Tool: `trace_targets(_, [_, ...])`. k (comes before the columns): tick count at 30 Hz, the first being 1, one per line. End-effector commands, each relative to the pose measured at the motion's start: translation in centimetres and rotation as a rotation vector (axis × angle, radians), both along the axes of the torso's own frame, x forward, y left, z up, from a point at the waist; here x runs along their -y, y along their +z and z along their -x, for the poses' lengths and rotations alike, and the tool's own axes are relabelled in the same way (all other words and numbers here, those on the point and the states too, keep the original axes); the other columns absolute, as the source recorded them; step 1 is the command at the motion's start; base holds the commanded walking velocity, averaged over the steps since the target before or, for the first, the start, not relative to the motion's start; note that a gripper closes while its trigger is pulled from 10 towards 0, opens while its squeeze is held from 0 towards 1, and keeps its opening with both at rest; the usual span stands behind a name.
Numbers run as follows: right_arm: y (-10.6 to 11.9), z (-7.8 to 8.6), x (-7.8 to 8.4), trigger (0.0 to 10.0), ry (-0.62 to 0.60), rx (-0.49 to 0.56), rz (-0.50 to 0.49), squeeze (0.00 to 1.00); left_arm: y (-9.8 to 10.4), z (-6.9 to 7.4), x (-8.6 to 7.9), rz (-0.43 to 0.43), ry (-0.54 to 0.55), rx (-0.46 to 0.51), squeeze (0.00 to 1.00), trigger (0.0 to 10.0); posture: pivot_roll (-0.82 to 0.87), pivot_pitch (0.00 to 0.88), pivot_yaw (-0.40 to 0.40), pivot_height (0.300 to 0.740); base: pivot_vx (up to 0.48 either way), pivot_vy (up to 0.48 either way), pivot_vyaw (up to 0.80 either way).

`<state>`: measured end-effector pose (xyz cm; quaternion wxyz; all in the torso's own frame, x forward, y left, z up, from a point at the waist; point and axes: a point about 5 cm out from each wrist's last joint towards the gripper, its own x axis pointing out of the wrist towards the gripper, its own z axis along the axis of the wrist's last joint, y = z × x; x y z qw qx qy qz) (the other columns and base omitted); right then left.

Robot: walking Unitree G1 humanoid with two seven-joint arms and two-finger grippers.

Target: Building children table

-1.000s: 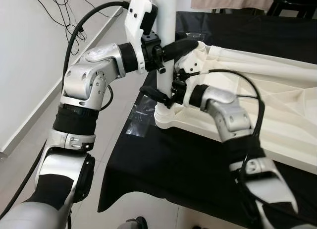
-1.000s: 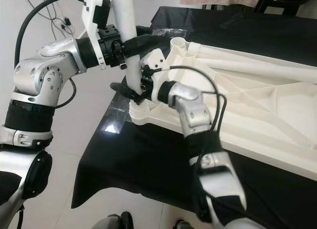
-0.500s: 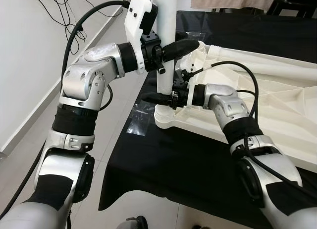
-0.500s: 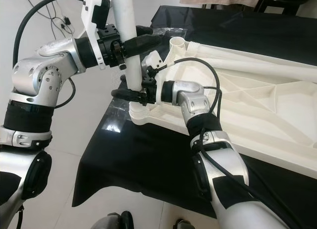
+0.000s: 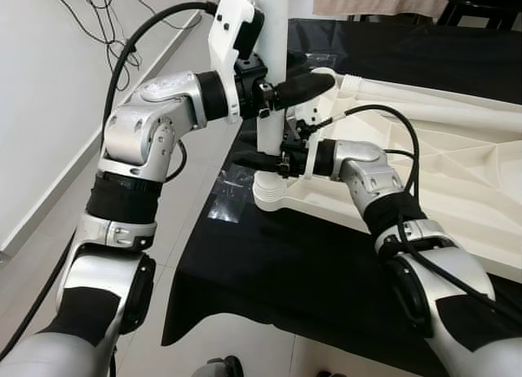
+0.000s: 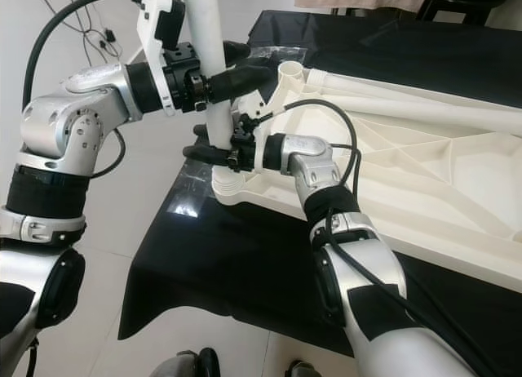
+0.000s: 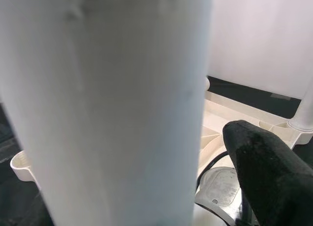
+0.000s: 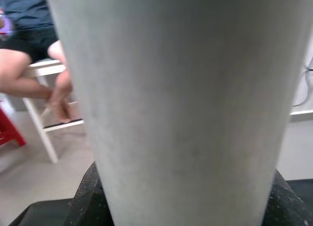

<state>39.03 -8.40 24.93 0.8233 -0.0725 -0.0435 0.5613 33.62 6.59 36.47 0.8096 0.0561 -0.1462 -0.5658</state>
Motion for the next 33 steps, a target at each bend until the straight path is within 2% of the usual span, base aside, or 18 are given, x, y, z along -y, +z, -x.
trace_targets(1, [-0.7,-0.6,-0.8,0.0,-0.163,-0.035,0.025,0.00,-0.7,1.4,2.5,-0.067,-0.127,-0.002,0.00,10.0,0.01,0.200,0.065,0.740,0.000,0.000,0.00])
trace_targets(2, [-2.7,-0.9,-0.2,0.0,-0.587,-0.099,-0.057,0.00,-0.9,1.3,1.7,-0.061,-0.105,-0.012,0.00,10.0,0.00,0.204,0.038,0.740,0.000,0.000,0.00])
trace_targets(5, [-2.7,-0.9,-0.2,0.0,-0.587,-0.099,-0.057,0.00,-0.9,1.3,1.7,-0.061,-0.105,-0.012,0.00,10.0,0.00,0.204,0.038,0.740,0.000,0.000,0.00])
trace_targets(6, [-4.9,0.8,-0.2,0.0,-0.800,-0.167,-0.089,0.00,-1.0,1.2,1.0,-0.057,-0.088,-0.022,0.00,10.0,0.03,0.214,0.043,0.740,0.000,0.000,0.00])
trace_targets(7, [-6.4,2.2,-0.5,0.0,-0.931,-0.196,-0.101,0.00,-1.3,1.1,0.6,-0.057,-0.080,-0.030,0.00,10.0,-0.01,0.187,0.071,0.740,0.000,0.000,0.00])
trace_targets(8, [-6.8,2.9,-1.1,0.0,-0.966,-0.202,-0.107,0.00,-1.5,1.0,0.6,-0.058,-0.080,-0.033,0.00,10.0,0.00,0.186,0.071,0.740,0.000,0.000,0.00])
trace_targets(9, [-6.8,2.9,-1.1,0.0,-0.966,-0.202,-0.107,0.00,-1.5,1.0,0.6,-0.058,-0.080,-0.033,0.00,10.0,0.00,0.186,0.071,0.740,0.000,0.000,0.00])
trace_targets(11, [-6.4,2.5,-2.6,0.0,-0.903,-0.172,-0.107,0.00,-1.6,0.9,0.9,-0.059,-0.084,-0.030,0.00,10.0,0.00,0.180,0.059,0.740,0.000,0.000,0.00])
trace_targets(15, [-5.8,1.7,-2.9,0.0,-0.886,-0.151,-0.115,0.00,-1.2,0.7,1.1,-0.043,-0.072,-0.017,0.00,10.0,0.01,0.169,0.046,0.740,0.000,0.000,0.00])
trace_targets(16, [-5.2,1.4,-2.9,0.0,-0.887,-0.136,-0.121,0.00,-0.8,0.6,1.0,-0.026,-0.059,-0.005,0.00,8.5,0.01,0.161,0.045,0.740,0.000,0.000,0.00])
trace_targets(17, [-5.2,1.4,-2.9,0.0,-0.887,-0.136,-0.121,0.00,-0.8,0.6,1.0,-0.026,-0.059,-0.005,0.00,8.5,0.01,0.161,0.045,0.740,0.000,0.000,0.00])
trace_targets(18, [-5.0,1.5,-2.9,0.0,-0.888,-0.133,-0.118,0.00,-0.7,0.7,0.8,-0.024,-0.059,-0.005,0.00,0.0,0.01,0.160,0.045,0.740,0.000,0.000,0.00])
trace_targets(20, [-4.9,1.6,-2.9,0.0,-0.890,-0.133,-0.115,0.00,-0.8,0.8,0.7,-0.024,-0.060,-0.005,0.00,0.0,0.01,0.160,0.045,0.740,0.000,0.000,0.00])
trace_targets(21, [-4.7,1.8,-2.8,9.6,-0.903,-0.133,-0.109,0.00,-0.9,0.8,0.7,-0.026,-0.061,-0.008,0.00,0.0,0.01,0.155,0.047,0.740,0.000,0.000,0.00])
trace_targets(22, [-4.4,2.0,-2.6,10.0,-0.911,-0.131,-0.109,0.00,-0.9,0.8,0.6,-0.029,-0.060,-0.008,0.00,0.0,0.01,0.152,0.047,0.740,0.000,0.000,0.00])
trace_targets(27, [-3.7,2.3,-2.2,10.0,-0.929,-0.116,-0.101,0.00,-0.8,0.9,0.7,-0.035,-0.062,-0.004,0.00,0.0,0.01,0.150,0.048,0.740,0.000,0.000,0.00])
trace_targets(32, [-1.9,1.3,-1.0,10.0,-0.865,-0.048,-0.133,0.00,-0.6,0.9,0.8,-0.034,-0.067,0.003,0.00,0.0,0.01,0.151,0.054,0.740,0.000,0.000,0.00])
trace_targets(33, [-1.0,0.9,-0.6,10.0,-0.769,-0.014,-0.133,1.00,-0.6,0.9,0.9,-0.035,-0.070,0.004,0.00,0.0,0.02,0.153,0.054,0.740,0.000,0.000,0.00])
